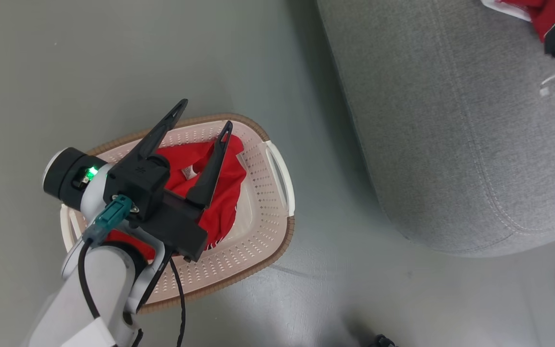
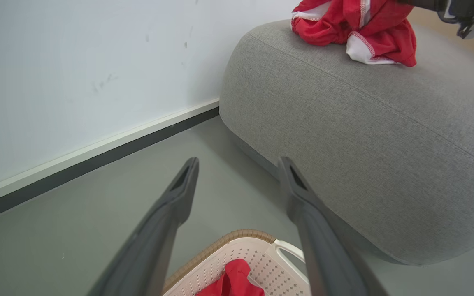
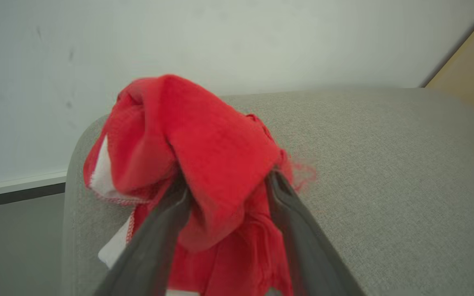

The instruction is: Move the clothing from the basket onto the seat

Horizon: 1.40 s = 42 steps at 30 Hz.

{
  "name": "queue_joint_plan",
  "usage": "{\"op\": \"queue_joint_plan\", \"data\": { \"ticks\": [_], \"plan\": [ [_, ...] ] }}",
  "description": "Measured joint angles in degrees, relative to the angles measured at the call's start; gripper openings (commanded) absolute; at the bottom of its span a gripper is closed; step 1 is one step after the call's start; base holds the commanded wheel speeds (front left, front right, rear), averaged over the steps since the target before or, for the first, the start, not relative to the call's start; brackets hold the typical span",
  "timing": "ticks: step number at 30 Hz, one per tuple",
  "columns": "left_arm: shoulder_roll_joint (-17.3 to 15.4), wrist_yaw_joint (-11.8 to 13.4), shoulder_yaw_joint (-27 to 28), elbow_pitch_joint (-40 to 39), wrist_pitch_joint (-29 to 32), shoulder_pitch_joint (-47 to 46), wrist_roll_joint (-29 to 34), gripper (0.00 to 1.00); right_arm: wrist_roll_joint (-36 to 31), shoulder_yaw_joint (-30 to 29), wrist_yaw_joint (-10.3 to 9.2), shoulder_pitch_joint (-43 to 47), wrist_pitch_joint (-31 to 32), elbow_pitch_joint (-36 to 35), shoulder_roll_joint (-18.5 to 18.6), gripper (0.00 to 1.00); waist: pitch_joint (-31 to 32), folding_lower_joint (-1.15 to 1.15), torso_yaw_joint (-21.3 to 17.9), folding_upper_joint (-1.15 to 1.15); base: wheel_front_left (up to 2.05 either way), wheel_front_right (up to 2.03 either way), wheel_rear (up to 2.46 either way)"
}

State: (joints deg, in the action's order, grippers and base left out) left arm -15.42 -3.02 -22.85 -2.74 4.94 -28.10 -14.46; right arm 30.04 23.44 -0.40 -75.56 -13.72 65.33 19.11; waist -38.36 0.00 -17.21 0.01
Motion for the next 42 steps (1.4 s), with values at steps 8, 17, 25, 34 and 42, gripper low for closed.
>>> {"op": "queue_joint_plan", "data": {
  "ticks": [8,17,25,34,42],
  "plan": [
    [0.1,0.3,0.5,2.5,-1.6,0.5,-0.3,1.00,-1.0,1.3,2.14,3.0,-0.5,1.5,-1.1,1.00,2.4,0.00,-1.6,0.00,0.00,0.00,0.00],
    [1.6,0.6,1.4,6.7,-4.7,3.9,-3.1,1.00,-2.0,2.9,3.71,9.0,-0.6,1.9,-2.2,1.00,8.1,0.00,-3.2,-0.02,0.00,0.00,0.00],
    [3.1,1.5,2.5,10.0,-7.4,6.4,-4.3,1.00,-3.4,3.5,4.44,11.3,-0.6,-0.2,-2.4,1.00,13.3,-0.01,-3.2,-0.02,0.00,0.00,0.00],
    [4.6,3.3,6.0,13.7,-11.7,10.2,-7.4,1.00,-4.3,4.2,5.02,16.1,-0.8,-3.4,-3.7,1.00,20.5,-0.01,-1.5,-0.02,0.00,0.00,0.00],
    [4.6,5.1,9.4,16.3,-15.0,16.3,-9.8,1.00,-4.5,4.5,5.46,23.1,-0.8,-7.3,-6.3,1.00,26.8,-0.01,1.5,-0.02,0.00,0.00,0.00]
  ]
}}
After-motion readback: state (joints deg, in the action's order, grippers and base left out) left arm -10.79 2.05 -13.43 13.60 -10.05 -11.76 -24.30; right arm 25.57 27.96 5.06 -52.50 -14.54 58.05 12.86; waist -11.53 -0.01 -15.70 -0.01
